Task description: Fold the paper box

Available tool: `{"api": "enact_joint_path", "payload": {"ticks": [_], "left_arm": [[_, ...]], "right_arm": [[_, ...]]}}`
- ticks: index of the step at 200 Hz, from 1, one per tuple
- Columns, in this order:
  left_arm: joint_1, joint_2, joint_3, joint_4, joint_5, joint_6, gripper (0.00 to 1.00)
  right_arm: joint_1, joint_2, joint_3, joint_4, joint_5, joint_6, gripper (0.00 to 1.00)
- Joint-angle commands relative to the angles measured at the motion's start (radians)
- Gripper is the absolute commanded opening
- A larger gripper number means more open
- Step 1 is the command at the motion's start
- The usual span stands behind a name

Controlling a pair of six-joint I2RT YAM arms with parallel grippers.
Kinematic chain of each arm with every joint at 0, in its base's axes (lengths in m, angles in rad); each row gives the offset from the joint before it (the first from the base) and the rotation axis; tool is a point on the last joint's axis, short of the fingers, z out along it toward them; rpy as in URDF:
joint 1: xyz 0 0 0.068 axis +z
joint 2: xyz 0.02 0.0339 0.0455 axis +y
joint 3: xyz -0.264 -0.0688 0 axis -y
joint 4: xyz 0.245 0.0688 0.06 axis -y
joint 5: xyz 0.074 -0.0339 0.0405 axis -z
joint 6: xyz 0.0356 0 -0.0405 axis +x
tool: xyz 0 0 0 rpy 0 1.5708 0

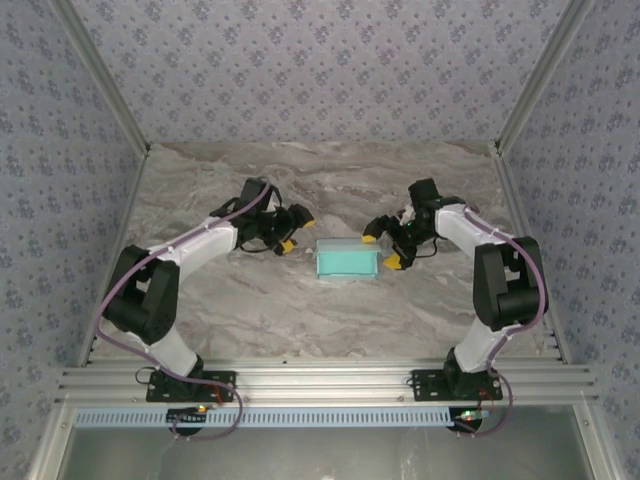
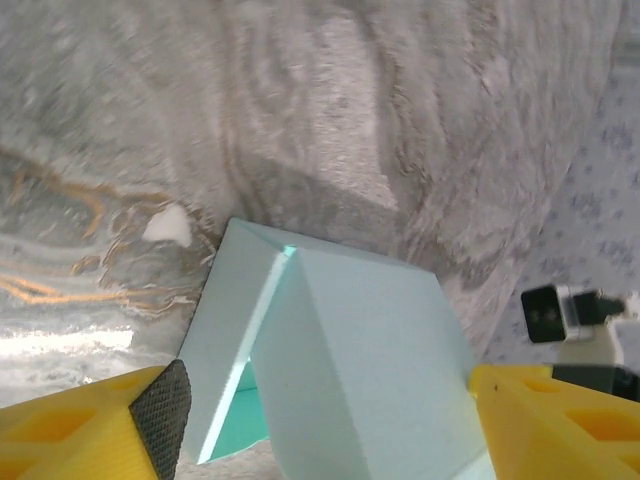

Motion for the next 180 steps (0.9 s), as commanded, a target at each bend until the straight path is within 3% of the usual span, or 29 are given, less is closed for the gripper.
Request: {"api": "enact_joint_path", "payload": {"ticks": [1, 25, 63, 127, 180], "left_arm": [[-0.022, 0.016, 0.097, -0.144, 0.029, 0.269, 0.78], [-0.058, 0.089, 0.190, -0.251, 0.049, 0.392, 0.78], [-0.100, 0.158, 0.212, -0.320, -0.041, 0.483, 0.79], [-0.108, 0.251, 0.145, -0.338, -0.106, 0.544, 0.77], [-0.121, 0.253, 0.137, -0.318, -0.176, 0.537, 0.80]], "right_arm": [[0.002, -0.048, 0.050, -0.110, 0.122, -0.118, 0.86], [0.004, -0.039, 0.050, -0.135, 0.169, -0.151, 0.85], [0.026, -0.009, 0.038, -0.110, 0.200, -0.168, 0.77], [0.100, 0.038, 0.046, -0.149, 0.441, -0.230, 0.74], [0.120, 0.070, 0.108, -0.166, 0.448, -0.222, 0.74]]}}
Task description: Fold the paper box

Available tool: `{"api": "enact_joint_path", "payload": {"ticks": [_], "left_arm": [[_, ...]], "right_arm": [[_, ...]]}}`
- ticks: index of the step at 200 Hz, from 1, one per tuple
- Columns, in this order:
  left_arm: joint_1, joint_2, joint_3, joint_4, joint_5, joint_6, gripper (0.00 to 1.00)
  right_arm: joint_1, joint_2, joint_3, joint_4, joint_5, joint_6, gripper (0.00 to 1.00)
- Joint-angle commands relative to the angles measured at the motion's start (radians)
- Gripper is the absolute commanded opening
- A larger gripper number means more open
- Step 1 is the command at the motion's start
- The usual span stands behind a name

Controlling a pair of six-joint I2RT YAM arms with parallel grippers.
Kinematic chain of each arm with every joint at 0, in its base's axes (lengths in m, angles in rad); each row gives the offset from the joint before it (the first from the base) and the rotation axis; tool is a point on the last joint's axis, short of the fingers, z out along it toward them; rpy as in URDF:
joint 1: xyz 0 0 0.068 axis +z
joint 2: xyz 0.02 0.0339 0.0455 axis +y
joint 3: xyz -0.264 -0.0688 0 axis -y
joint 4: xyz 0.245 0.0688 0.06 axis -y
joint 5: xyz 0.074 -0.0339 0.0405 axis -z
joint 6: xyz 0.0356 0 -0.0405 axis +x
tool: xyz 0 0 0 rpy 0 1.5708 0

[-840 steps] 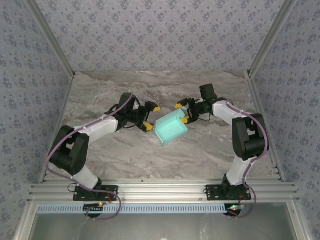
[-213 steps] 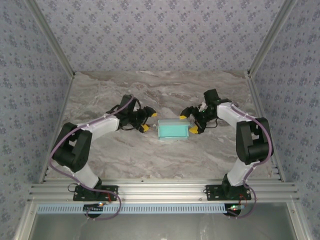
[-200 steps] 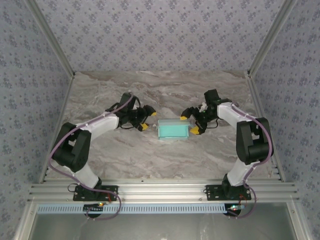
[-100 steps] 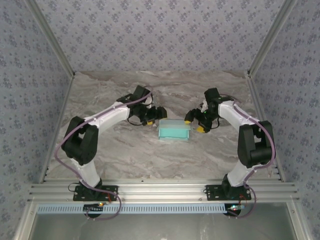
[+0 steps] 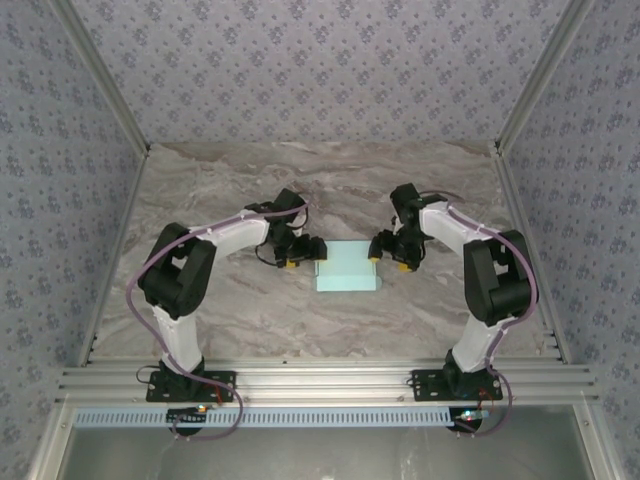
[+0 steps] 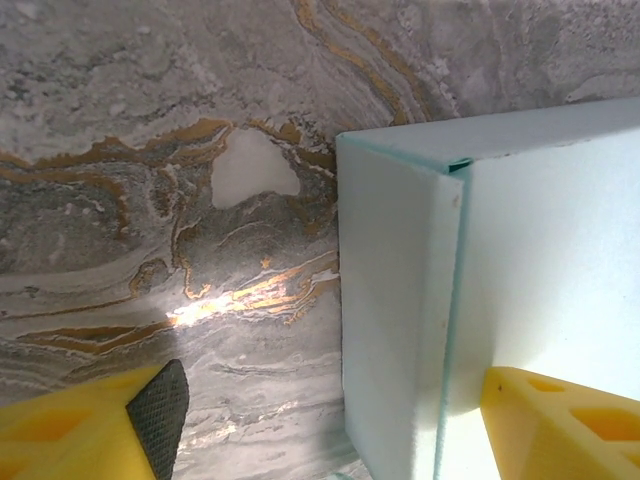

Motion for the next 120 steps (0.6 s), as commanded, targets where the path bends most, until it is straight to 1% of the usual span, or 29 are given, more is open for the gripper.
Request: {"api": "enact_joint_path", "payload": {"ticks": [1, 15, 38, 50, 53, 61, 97, 106, 120], "left_arm": [[-0.010, 0.012, -0.004, -0.030, -0.083, 0.023, 0.80], [-0.010, -0.001, -0.008, -0.034, -0.102, 0.024, 0.81], [-0.010, -0.012, -0.016, -0.038, -0.112, 0.026, 0.79], [-0.010, -0.013, -0.026, -0.018, -0.091, 0.023, 0.71], [-0.010, -0.013, -0.030, -0.011, -0.084, 0.022, 0.69], [-0.010, -0.010, -0.039, 0.008, -0.066, 0.020, 0.67], [0.001, 0.013, -0.085, 0.090, -0.044, 0.021, 0.62], [0.013, 0.019, -0.104, 0.115, -0.020, 0.022, 0.53], [0.032, 0.021, -0.137, 0.165, 0.027, 0.022, 0.49]], "right_arm": [[0.013, 0.005, 0.049, -0.032, 0.047, -0.015, 0.74], [0.017, -0.025, 0.044, -0.010, 0.050, -0.028, 0.72], [0.017, -0.099, 0.018, 0.016, 0.097, -0.030, 0.73], [0.016, -0.127, 0.017, 0.018, 0.106, -0.030, 0.73], [0.013, -0.134, -0.014, 0.020, 0.104, -0.030, 0.72], [0.012, -0.146, -0.033, 0.030, 0.089, -0.029, 0.72], [-0.007, -0.164, -0.129, 0.130, -0.078, -0.025, 0.72], [-0.014, -0.173, -0.159, 0.173, -0.137, -0.020, 0.72], [-0.025, -0.187, -0.201, 0.249, -0.229, -0.006, 0.72]]}}
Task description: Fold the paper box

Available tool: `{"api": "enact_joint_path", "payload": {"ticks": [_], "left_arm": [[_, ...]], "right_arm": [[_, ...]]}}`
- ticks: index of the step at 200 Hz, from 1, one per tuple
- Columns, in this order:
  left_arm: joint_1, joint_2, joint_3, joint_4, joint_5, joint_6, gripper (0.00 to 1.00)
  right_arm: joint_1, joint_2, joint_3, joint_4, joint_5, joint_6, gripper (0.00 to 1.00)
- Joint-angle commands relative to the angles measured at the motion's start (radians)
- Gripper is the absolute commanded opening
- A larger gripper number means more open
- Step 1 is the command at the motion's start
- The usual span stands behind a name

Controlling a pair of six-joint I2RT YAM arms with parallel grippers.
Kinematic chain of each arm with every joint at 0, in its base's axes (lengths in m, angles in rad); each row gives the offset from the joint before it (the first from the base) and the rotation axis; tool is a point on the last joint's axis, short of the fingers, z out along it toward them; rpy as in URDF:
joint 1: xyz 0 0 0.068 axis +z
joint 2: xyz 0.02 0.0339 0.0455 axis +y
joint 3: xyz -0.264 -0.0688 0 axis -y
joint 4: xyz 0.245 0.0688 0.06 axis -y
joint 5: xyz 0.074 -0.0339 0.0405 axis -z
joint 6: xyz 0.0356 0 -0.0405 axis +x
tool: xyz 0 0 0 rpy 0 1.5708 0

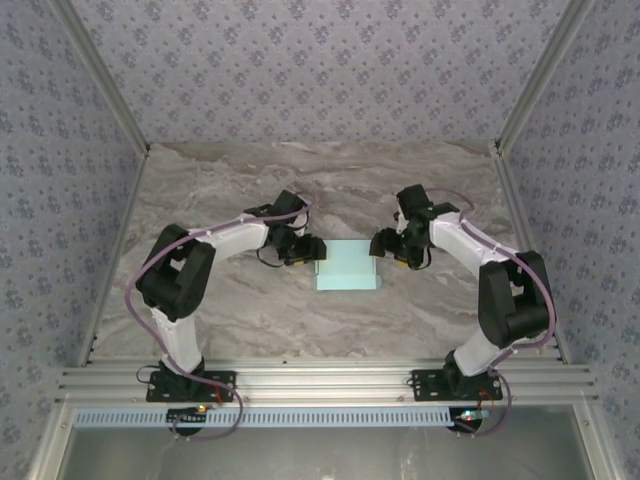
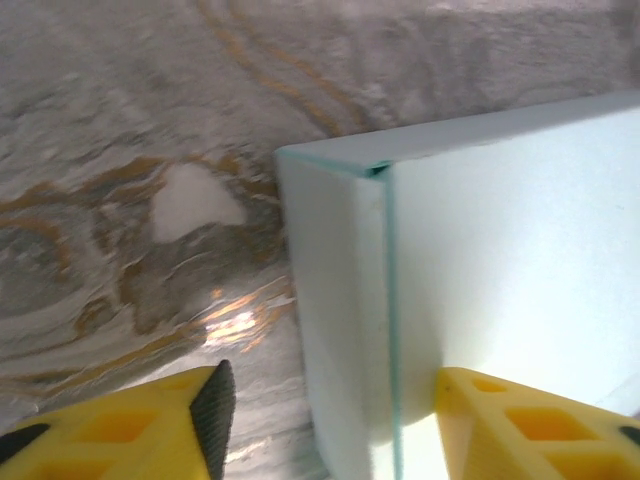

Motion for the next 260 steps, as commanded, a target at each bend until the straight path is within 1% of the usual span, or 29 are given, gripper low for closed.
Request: {"api": "enact_joint_path", "payload": {"ticks": [1, 4, 10, 14, 33, 57, 86, 88, 103, 118, 144, 165, 200, 226, 260], "left_arm": [[0.034, 0.038, -0.084, 0.035, -0.010, 0.007, 0.49], [0.037, 0.038, -0.091, 0.047, 0.000, 0.009, 0.48], [0.044, 0.037, -0.109, 0.072, 0.022, 0.015, 0.41], [0.050, 0.036, -0.120, 0.085, 0.038, 0.017, 0.40], [0.069, 0.028, -0.161, 0.134, 0.081, 0.016, 0.39], [0.081, 0.012, -0.189, 0.153, 0.083, 0.025, 0.39], [0.096, 0.008, -0.216, 0.187, 0.096, 0.027, 0.37], [0.098, 0.009, -0.219, 0.190, 0.096, 0.026, 0.34], [0.106, 0.006, -0.241, 0.220, 0.095, 0.029, 0.29], [0.111, 0.002, -0.255, 0.243, 0.096, 0.031, 0.29], [0.115, 0.004, -0.276, 0.286, 0.115, 0.034, 0.28], [0.124, 0.013, -0.293, 0.319, 0.125, 0.037, 0.22], [0.132, 0.030, -0.304, 0.366, 0.160, 0.037, 0.21], [0.143, 0.045, -0.312, 0.373, 0.168, 0.039, 0.21], [0.160, 0.061, -0.334, 0.399, 0.188, 0.035, 0.21]], "right_arm": [[-0.018, -0.027, -0.066, 0.118, -0.179, 0.013, 0.72], [-0.021, -0.028, -0.071, 0.129, -0.197, 0.016, 0.72], [-0.026, -0.031, -0.078, 0.145, -0.223, 0.021, 0.72], [-0.028, -0.030, -0.081, 0.152, -0.240, 0.022, 0.73], [-0.042, -0.035, -0.088, 0.176, -0.284, 0.014, 0.75], [-0.056, -0.054, -0.101, 0.205, -0.313, 0.003, 0.80], [-0.071, -0.062, -0.121, 0.239, -0.343, 0.007, 0.82], [-0.071, -0.062, -0.122, 0.239, -0.342, 0.007, 0.82], [-0.082, -0.058, -0.133, 0.252, -0.343, 0.013, 0.82], [-0.092, -0.053, -0.145, 0.268, -0.353, 0.019, 0.82], [-0.102, -0.031, -0.168, 0.320, -0.412, 0.029, 0.83], [-0.103, -0.005, -0.189, 0.379, -0.466, 0.037, 0.86], [-0.121, 0.050, -0.218, 0.457, -0.504, 0.048, 0.89], [-0.123, 0.084, -0.231, 0.492, -0.525, 0.052, 0.89], [-0.118, 0.134, -0.263, 0.600, -0.582, 0.102, 0.88]]}}
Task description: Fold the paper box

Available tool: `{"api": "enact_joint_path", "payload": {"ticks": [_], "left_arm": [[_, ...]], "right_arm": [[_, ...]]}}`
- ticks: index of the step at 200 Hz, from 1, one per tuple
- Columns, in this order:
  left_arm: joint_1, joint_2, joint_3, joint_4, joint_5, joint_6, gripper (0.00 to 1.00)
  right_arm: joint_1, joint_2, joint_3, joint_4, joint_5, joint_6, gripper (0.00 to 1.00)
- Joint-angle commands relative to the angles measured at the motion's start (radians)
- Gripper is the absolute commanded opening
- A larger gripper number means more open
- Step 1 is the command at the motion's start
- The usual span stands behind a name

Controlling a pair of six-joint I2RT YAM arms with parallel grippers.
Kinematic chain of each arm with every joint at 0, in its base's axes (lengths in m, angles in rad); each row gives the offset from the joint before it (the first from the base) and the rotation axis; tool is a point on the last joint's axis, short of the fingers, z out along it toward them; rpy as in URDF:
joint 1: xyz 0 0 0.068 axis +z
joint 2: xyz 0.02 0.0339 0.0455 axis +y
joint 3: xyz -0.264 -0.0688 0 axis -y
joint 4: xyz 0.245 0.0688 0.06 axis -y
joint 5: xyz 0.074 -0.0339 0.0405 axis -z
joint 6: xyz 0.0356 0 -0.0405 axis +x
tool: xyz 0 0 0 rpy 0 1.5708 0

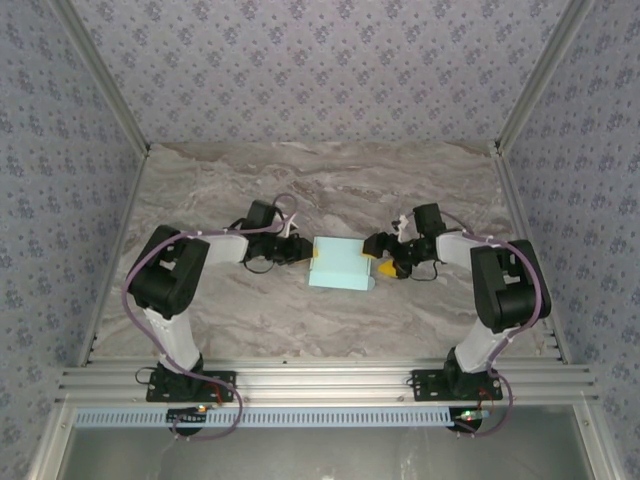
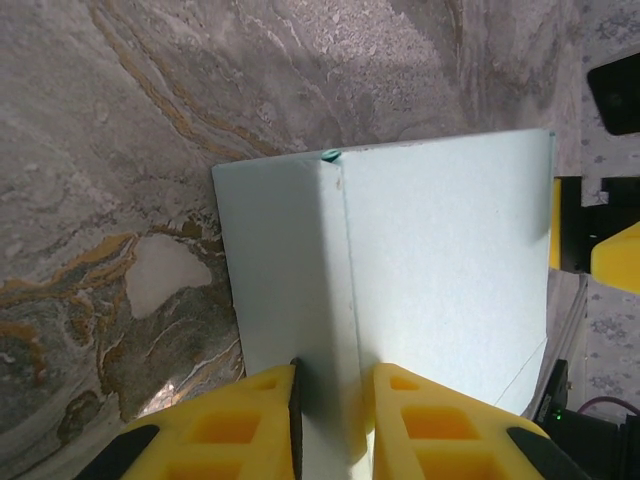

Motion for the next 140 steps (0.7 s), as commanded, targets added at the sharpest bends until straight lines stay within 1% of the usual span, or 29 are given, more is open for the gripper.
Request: {"api": "enact_joint_path", "payload": {"ticks": [1, 25, 55, 81, 99, 110, 126, 140], "left_arm": [[0.023, 0.078, -0.066, -0.096, -0.128, 0.024, 0.21], [0.037, 0.080, -0.084, -0.078, -0.122, 0.016, 0.21], [0.038, 0.076, -0.091, -0.074, -0.115, 0.013, 0.21], [0.038, 0.078, -0.088, -0.074, -0.109, 0.008, 0.22], [0.038, 0.077, -0.083, -0.072, -0.112, 0.000, 0.22], [0.038, 0.073, -0.084, -0.065, -0.109, -0.007, 0.23], [0.038, 0.064, -0.083, -0.058, -0.097, -0.024, 0.26], [0.038, 0.019, -0.089, -0.040, -0.096, -0.070, 0.29]], "right_arm": [[0.002, 0.039, -0.027, 0.099, -0.071, 0.047, 0.88], [0.011, 0.071, -0.047, 0.194, -0.106, 0.107, 0.87], [0.033, 0.084, -0.037, 0.222, -0.111, 0.133, 0.86], [0.051, 0.088, -0.035, 0.270, -0.121, 0.186, 0.81], [0.066, 0.089, -0.037, 0.305, -0.108, 0.222, 0.70], [0.074, 0.090, -0.045, 0.341, -0.107, 0.247, 0.61], [0.080, 0.088, -0.052, 0.376, -0.109, 0.284, 0.55], [0.081, 0.076, -0.057, 0.366, -0.103, 0.322, 0.46]]}}
